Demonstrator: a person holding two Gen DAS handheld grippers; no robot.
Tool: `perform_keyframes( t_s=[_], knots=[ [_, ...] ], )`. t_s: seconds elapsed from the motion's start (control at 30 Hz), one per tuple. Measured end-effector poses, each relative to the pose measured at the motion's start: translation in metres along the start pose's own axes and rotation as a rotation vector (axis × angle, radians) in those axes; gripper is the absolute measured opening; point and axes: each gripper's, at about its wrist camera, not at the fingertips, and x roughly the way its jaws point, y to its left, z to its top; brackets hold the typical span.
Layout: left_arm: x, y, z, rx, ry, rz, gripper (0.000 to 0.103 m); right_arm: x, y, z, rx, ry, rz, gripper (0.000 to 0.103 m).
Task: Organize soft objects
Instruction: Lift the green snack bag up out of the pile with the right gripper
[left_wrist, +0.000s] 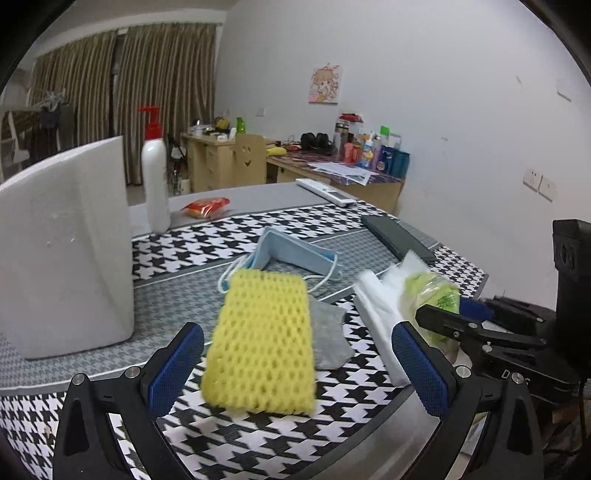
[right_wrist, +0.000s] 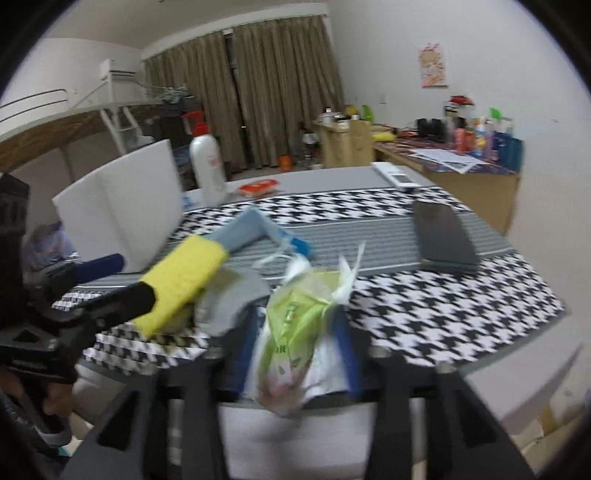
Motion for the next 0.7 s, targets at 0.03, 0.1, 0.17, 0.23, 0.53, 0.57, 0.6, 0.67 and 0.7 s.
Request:
perform_keyframes(
  t_s=[0.03, 0.1, 0.17, 0.23, 0.53, 0.57, 0.6, 0.67, 0.7],
  knots=[
    [0.001, -0.003, 0.001, 0.006, 0.000, -0.004, 0.102, -0.002, -0.003, -0.001, -0.011, -0.012, -0.032, 0.068],
    [0.003, -0.009, 0.001, 0.018, 0.003, -0.014, 0.102, -0.005, -0.006, -0.001, -0.025, -0.024, -0.074, 0.068],
    [0.004, -0.015, 0.001, 0.030, 0.003, -0.014, 0.102, -0.009, -0.012, -0.003, -0.009, -0.029, -0.084, 0.068],
    [0.006, -0.020, 0.000, 0.046, 0.003, -0.005, 0.102, -0.011, -0.014, -0.004, -0.002, -0.027, -0.066, 0.068],
    [0.004, -0.032, -0.001, 0.060, 0.000, 0.005, 0.102, 0.013, -0.017, -0.012, 0.017, 0.077, -0.089, 0.047],
    [0.003, -0.032, -0.002, 0.060, 0.000, 0.004, 0.102, 0.015, -0.018, -0.013, 0.016, 0.082, -0.097, 0.047],
    [0.004, -0.032, -0.002, 0.063, 0.000, 0.003, 0.102, 0.015, -0.017, -0.014, 0.011, 0.084, -0.100, 0.047],
    [0.004, -0.034, -0.002, 0.069, 0.001, 0.003, 0.102, 0.015, -0.016, -0.014, 0.006, 0.084, -0.098, 0.047],
    [0.004, -0.036, -0.002, 0.071, 0.002, 0.001, 0.102, 0.015, -0.016, -0.014, 0.006, 0.085, -0.097, 0.047]
  ],
)
